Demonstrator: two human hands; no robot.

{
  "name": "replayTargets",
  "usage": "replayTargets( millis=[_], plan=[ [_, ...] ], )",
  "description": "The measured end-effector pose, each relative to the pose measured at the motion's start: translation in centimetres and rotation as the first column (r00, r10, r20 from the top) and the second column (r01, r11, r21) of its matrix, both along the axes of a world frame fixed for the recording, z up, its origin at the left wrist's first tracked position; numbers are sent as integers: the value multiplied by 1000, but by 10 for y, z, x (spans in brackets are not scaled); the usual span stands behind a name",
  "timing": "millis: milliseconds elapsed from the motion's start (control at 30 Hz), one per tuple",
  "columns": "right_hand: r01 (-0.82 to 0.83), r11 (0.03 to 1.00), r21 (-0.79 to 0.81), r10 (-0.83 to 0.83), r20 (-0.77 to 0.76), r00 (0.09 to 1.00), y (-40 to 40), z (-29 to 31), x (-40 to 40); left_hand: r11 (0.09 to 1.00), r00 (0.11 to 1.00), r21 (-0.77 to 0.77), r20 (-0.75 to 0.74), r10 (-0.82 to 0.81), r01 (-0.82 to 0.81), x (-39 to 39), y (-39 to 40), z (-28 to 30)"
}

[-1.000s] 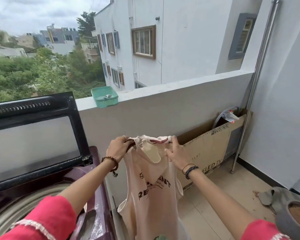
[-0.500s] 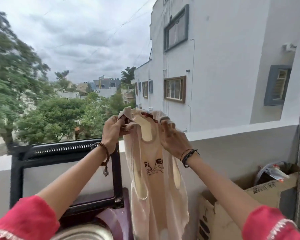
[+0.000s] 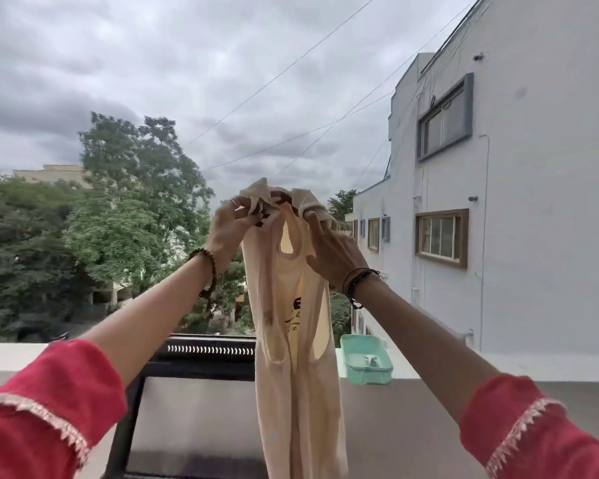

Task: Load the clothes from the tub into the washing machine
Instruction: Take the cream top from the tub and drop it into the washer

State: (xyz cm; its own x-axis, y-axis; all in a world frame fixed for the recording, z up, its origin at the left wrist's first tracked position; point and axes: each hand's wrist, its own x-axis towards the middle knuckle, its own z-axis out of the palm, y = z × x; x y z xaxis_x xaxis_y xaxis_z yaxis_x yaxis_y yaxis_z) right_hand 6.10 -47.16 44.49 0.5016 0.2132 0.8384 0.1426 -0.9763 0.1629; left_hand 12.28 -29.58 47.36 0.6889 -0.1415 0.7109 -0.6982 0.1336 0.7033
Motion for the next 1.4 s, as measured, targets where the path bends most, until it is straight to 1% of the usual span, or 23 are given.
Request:
replayTargets(
  millis=[67,200,300,433,667,733,833,900,967,1033,1100,1167,1200,1267,1333,1400],
  plan=[
    [-46,999,-17,46,-4,999,12,8,13,999,999,2,3,41,-41,7,10,7],
    [-119,993,-11,119,16,993,37,29,25,992,996,-93,-11,85,-86,15,36,22],
    [-119,993,-3,119,35,992,55,39,30,985,994,-136,-33,104,-108,21,52,29],
    [-136,991,-4,136,45,990,79,35,39,991,996,-102,-33,84,-87,25,72,27],
    [-170,984,54,168,42,985,107,10,64,993,993,-59,-58,99,-102,33,108,12],
    [-184,980,80,179,62,982,116,5,64,994,993,-59,-83,88,-93,35,118,9],
    [-260,960,102,245,139,959,128,-5,63,997,988,-52,-147,54,-63,39,130,1],
    [-291,944,156,271,140,952,137,-14,61,998,983,-21,-172,57,-62,42,137,-10],
    [-241,947,211,236,49,971,144,-26,60,998,980,-8,-188,63,-66,47,143,-26],
    [-200,958,203,202,12,979,150,-44,62,997,975,2,-208,72,-74,52,153,-46],
    [-234,932,275,261,-65,963,158,-61,63,997,966,19,-249,76,-73,60,165,-70],
    [-232,900,370,314,-181,932,162,-74,63,993,955,112,-289,69,-38,65,173,-92],
    [-178,906,385,290,-255,923,164,-78,62,980,948,197,-312,60,2,68,177,-102],
    [-57,927,370,223,-422,879,167,-90,62,916,929,391,-364,69,86,74,183,-123],
    [38,951,308,148,-557,817,169,-106,63,808,923,576,-366,120,124,80,188,-146],
    [102,964,244,85,-651,754,171,-124,67,703,926,691,-355,130,166,83,190,-172]
  ],
)
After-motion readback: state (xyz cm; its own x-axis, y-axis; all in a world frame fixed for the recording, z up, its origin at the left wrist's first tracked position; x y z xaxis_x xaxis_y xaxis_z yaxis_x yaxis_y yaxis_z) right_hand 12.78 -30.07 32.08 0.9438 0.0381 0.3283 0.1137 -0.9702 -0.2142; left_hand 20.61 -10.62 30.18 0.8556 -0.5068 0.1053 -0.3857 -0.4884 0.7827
